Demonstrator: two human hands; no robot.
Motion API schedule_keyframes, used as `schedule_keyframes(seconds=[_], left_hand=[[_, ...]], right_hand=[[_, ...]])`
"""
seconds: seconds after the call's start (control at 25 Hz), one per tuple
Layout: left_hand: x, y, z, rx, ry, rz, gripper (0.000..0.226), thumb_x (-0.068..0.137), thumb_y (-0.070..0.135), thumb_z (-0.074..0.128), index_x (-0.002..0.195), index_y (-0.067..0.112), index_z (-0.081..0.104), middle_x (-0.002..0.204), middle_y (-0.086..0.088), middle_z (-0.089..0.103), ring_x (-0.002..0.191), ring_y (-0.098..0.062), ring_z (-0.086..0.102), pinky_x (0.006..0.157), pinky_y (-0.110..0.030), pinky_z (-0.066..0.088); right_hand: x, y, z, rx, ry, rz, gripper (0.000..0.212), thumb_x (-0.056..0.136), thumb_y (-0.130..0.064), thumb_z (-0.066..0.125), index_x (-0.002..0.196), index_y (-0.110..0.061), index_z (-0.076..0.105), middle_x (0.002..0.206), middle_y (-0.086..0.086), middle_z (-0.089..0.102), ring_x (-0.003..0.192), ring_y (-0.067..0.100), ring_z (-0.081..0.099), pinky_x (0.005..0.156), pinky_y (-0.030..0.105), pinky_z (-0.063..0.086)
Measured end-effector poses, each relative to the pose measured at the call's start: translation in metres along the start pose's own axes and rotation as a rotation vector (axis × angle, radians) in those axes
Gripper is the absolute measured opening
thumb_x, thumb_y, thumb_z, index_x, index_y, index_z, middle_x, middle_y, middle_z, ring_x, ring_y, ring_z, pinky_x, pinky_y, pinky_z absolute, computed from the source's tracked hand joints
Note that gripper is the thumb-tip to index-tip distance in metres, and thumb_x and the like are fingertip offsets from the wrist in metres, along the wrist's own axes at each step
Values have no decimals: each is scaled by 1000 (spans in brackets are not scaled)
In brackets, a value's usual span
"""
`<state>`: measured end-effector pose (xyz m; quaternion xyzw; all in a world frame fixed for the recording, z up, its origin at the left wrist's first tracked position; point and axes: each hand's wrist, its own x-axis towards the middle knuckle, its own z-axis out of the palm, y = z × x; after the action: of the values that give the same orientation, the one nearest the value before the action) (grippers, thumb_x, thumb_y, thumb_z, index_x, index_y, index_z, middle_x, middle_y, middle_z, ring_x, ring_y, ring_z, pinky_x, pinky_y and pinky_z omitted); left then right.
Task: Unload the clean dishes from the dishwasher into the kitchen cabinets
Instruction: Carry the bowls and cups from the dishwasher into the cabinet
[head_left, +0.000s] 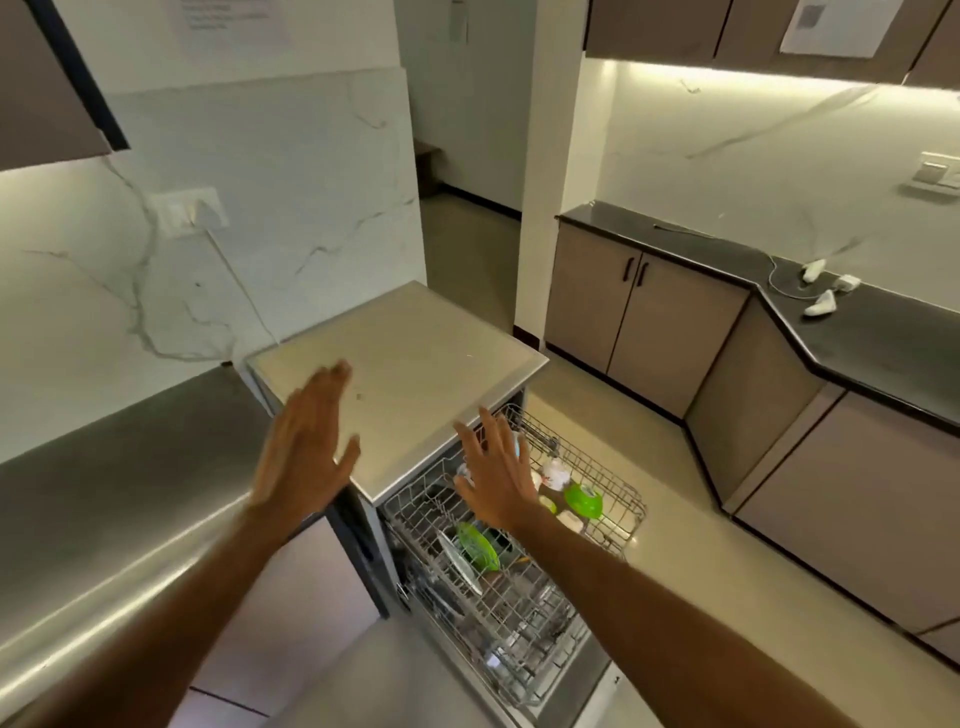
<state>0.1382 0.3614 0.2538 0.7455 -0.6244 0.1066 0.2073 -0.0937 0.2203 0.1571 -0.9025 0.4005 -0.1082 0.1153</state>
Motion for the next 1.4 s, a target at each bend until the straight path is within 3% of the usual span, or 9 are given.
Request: schedule_keyframes(seconds=[0.12,0.24,0.44,0.56,0.64,0.88,1.04,1.2,1.4], left_hand=[[-13,27,82,-61,-217,52,97,95,29,65,165,15,1,172,-6,11,157,-27,23,127,-47,28],[-20,47,165,-158,-408,16,95,96,30,63,165,17,-2,172,-3,8,157,-22,20,127,-36,19],[-17,75,272,-251,-647,-39,94,97,38,62,165,18,-2,172,-3,12,157,-22,23,126,-36,28],[-3,100,310,-304,-722,-67,85,100,39,59,165,21,6,171,-1,14,154,-19,29,120,-33,36],[9,113,341,-361,-764,-128,75,101,37,59,163,24,18,166,0,28,146,-16,40,112,-30,44],[36,149,474,-406,-806,-399,47,100,29,62,145,28,49,140,4,55,124,-8,53,95,-20,50],[53,174,579,-250,-830,-511,57,99,35,61,151,18,43,148,-3,47,136,-24,49,102,-38,51],[62,187,639,14,-897,-491,83,93,56,62,157,14,31,160,-6,36,147,-26,35,109,-43,43],[58,190,663,234,-792,-466,83,81,76,59,138,15,56,135,-5,60,125,-27,54,92,-46,46]], right_hand=[[-39,60,37,-40,-115,141,82,97,-44,60,163,-32,13,174,15,0,159,43,8,126,66,14],[-69,111,64,-37,-201,300,85,92,-49,63,162,-29,20,173,14,11,158,40,16,125,63,22],[-86,171,84,7,-305,491,75,92,-46,61,158,-26,30,170,12,22,155,36,28,123,53,30],[-69,204,90,86,-328,564,66,94,-49,57,154,-27,40,163,5,38,146,29,44,116,49,40],[-52,229,109,183,-361,626,56,98,-51,53,148,-25,51,155,3,49,137,25,53,111,44,46],[11,321,221,544,-316,1012,42,100,-43,65,129,-13,70,132,6,71,122,24,65,103,31,45],[40,367,313,604,-318,1239,58,94,-49,71,131,-5,67,130,16,69,123,32,63,104,36,46],[57,374,366,574,-301,1383,81,82,-76,65,119,-4,67,118,18,72,111,37,68,96,44,55],[71,363,375,665,-292,1620,108,64,-87,68,142,-16,43,145,23,50,138,43,46,105,55,49]])
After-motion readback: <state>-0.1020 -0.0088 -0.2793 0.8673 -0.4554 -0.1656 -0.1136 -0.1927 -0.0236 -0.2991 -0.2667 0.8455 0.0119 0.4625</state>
